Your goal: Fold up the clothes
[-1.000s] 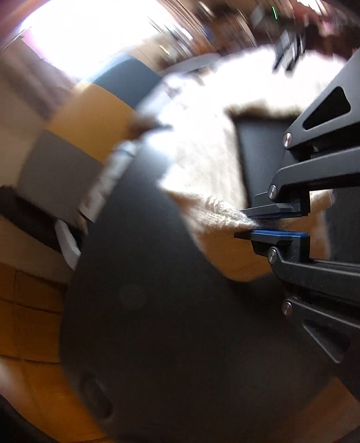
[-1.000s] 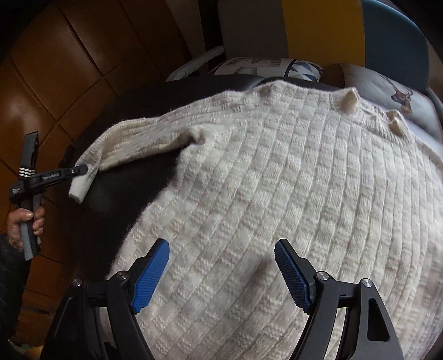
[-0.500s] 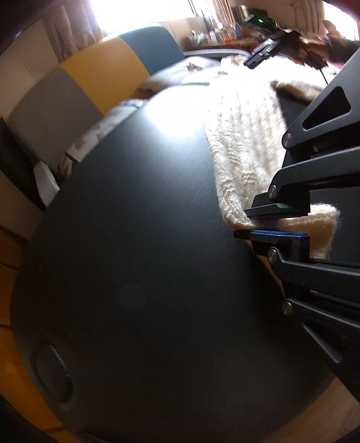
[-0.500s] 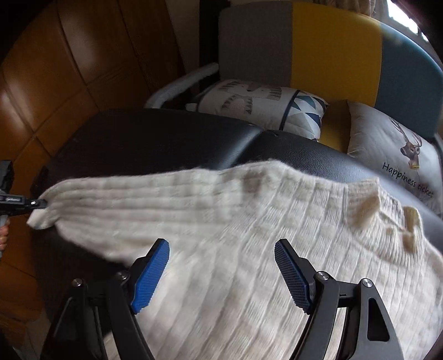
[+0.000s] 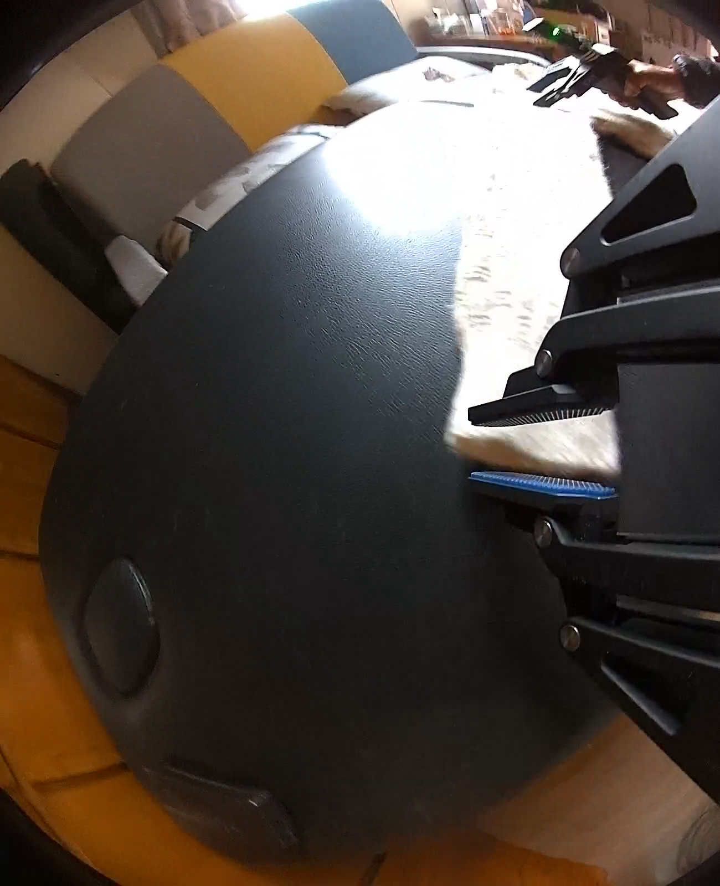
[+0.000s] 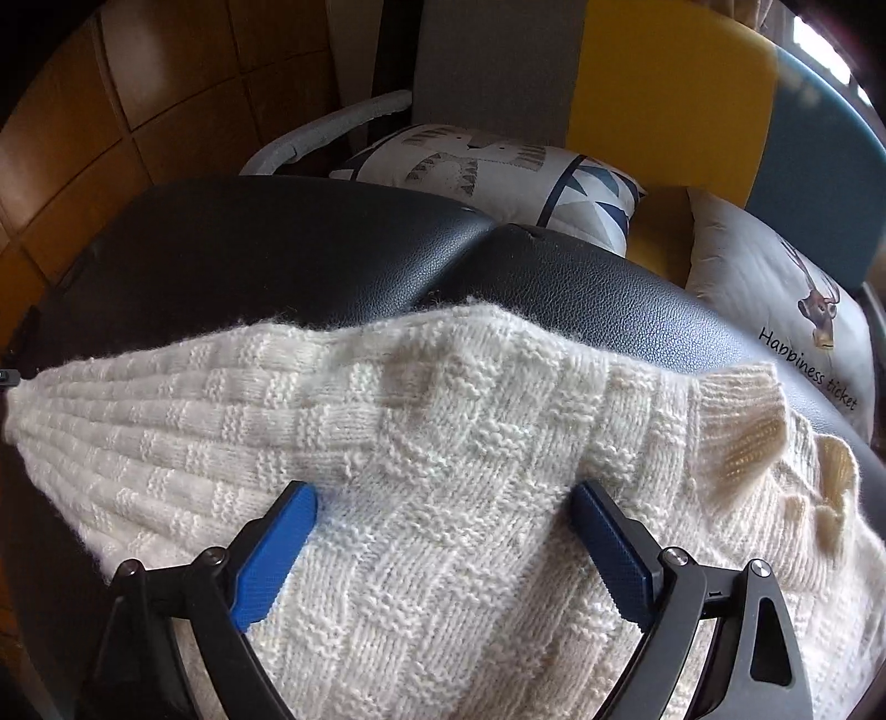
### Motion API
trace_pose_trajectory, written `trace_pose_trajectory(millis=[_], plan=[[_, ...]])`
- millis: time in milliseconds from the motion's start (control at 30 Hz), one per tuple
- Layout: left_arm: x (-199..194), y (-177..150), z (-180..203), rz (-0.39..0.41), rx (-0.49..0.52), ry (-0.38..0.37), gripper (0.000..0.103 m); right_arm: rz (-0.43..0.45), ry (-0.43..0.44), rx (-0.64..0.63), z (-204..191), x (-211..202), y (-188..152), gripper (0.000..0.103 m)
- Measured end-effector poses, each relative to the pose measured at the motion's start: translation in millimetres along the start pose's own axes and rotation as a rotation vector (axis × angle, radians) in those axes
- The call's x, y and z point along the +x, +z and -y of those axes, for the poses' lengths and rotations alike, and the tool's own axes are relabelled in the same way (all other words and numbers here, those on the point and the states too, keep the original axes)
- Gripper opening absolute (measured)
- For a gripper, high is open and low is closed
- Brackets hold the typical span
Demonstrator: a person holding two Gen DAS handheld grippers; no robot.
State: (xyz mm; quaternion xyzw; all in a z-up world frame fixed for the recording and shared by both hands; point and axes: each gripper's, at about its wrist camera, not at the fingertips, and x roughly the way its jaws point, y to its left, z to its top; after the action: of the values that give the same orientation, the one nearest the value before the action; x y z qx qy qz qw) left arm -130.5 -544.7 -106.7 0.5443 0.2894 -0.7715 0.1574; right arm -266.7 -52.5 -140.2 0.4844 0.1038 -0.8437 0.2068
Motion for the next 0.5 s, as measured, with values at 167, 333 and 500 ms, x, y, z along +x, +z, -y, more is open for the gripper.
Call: trace_pose_trajectory(millis=[167, 333, 500], plan=[[-0.2, -27.1, -47.9, -0.007, -0.051, -0.176, 0.026, -0.011, -0.018, -0.012, -14.7, -13.1, 5.3, 0.094], [21.1, -47.8, -42.3, -0.038, -0.025, -0.268, 0.034, 0.050, 0.100, -0.116, -60.5, -39.9, 14.0, 0.094], [23.6, -57.5, -25.2, 0.000, -0.004, -0.211, 0.010, 0.026, 0.145, -0.256, -120.1, -36.8, 15.2, 0.094]])
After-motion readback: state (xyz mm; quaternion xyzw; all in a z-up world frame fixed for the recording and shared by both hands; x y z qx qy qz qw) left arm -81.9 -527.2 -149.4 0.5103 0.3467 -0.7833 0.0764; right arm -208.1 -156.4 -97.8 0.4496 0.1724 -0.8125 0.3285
